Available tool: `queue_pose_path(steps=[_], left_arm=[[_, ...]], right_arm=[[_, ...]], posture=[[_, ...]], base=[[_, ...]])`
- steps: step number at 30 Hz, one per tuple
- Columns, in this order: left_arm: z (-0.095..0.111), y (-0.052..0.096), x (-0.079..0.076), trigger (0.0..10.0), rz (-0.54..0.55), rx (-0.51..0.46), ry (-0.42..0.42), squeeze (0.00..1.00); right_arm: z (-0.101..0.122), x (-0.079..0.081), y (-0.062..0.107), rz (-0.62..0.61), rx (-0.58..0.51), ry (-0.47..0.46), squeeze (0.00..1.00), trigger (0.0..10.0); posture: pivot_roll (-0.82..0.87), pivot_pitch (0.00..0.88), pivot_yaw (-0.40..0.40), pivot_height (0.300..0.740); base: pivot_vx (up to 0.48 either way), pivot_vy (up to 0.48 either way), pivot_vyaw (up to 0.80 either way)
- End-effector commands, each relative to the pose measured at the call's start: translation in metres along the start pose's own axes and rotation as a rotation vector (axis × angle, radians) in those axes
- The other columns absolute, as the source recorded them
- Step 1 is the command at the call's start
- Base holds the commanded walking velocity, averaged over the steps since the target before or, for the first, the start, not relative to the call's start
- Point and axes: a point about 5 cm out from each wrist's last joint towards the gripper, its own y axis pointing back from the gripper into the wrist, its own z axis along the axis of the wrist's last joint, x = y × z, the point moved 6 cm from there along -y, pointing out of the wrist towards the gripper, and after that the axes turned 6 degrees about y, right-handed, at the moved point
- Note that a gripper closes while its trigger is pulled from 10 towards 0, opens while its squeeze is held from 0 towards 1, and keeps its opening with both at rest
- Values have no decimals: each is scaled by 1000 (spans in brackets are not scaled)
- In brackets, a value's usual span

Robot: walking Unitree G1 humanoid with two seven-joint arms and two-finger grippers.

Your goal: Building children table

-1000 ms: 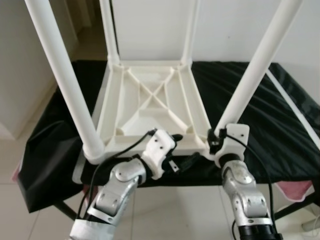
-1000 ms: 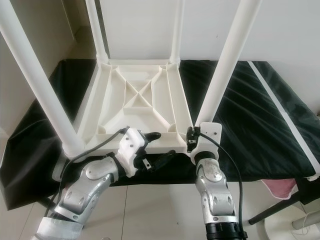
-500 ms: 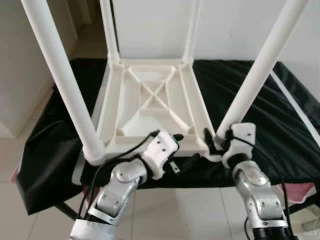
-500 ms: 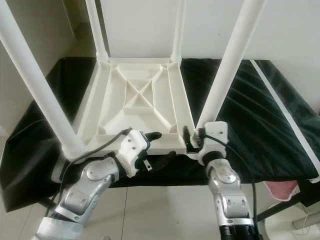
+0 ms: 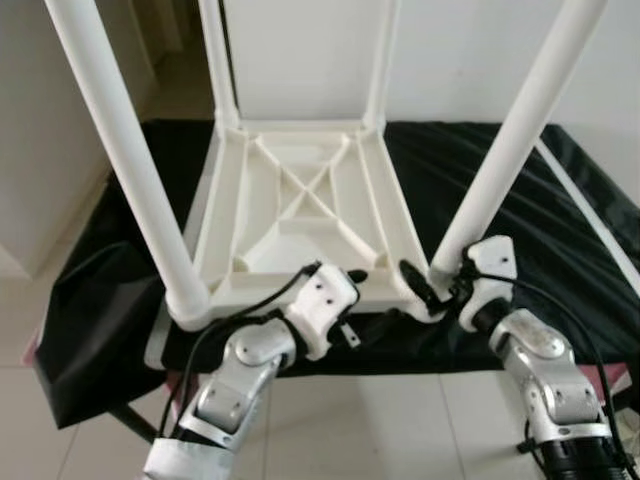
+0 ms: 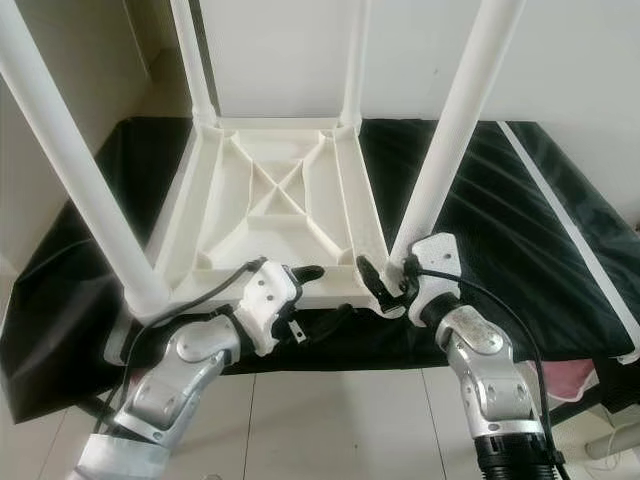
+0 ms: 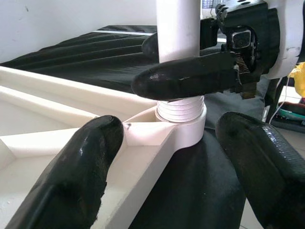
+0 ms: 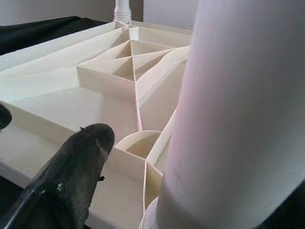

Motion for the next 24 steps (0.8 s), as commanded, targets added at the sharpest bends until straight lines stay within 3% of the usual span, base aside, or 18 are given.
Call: queue_pose_path(steps=[1, 2, 3, 5, 6, 17, 18, 24], left_arm=[[2, -1, 3, 10000, 29, -6, -21, 0], [1, -1, 4, 10000, 29, -5, -22, 0], [1, -2, 4, 10000, 29, -5, -23, 0], [1, -2, 4, 10000, 27, -7, -24, 0], [2, -1, 4, 10000, 28, -10, -25, 0], [2, -1, 3, 10000, 19, -8, -22, 0], [2, -1, 3, 10000, 18, -8, -23, 0], [2, -2, 2, 10000, 11, -10, -18, 0]], right_arm=[[-2, 6, -1, 46, 0, -4, 0, 10000], [-2, 7, -1, 62, -2, -7, 0, 10000], [-2, 7, -1, 68, -3, -8, 0, 4667], [-3, 6, -1, 71, -2, -8, 0, 4667], [-6, 4, -1, 72, 4, -3, 0, 0], [-12, -2, 3, 39, 14, -13, 0, 0], [-13, -4, 4, 23, 18, -18, 0, 10000], [-14, -8, 3, -27, 26, -28, 0, 10000]], posture=[[-22, 0, -34, 740], [-20, 0, -35, 740], [-19, 0, -36, 740], [-19, 0, -36, 740], [-18, 0, -36, 740], [-25, 0, -28, 740], [-25, 0, -28, 740], [-34, 0, -25, 740]], base=[[0, 0, 0], [0, 0, 0], [0, 0, 0], [0, 0, 0], [0, 0, 0], [0, 0, 0], [0, 0, 0], [0, 0, 0]])
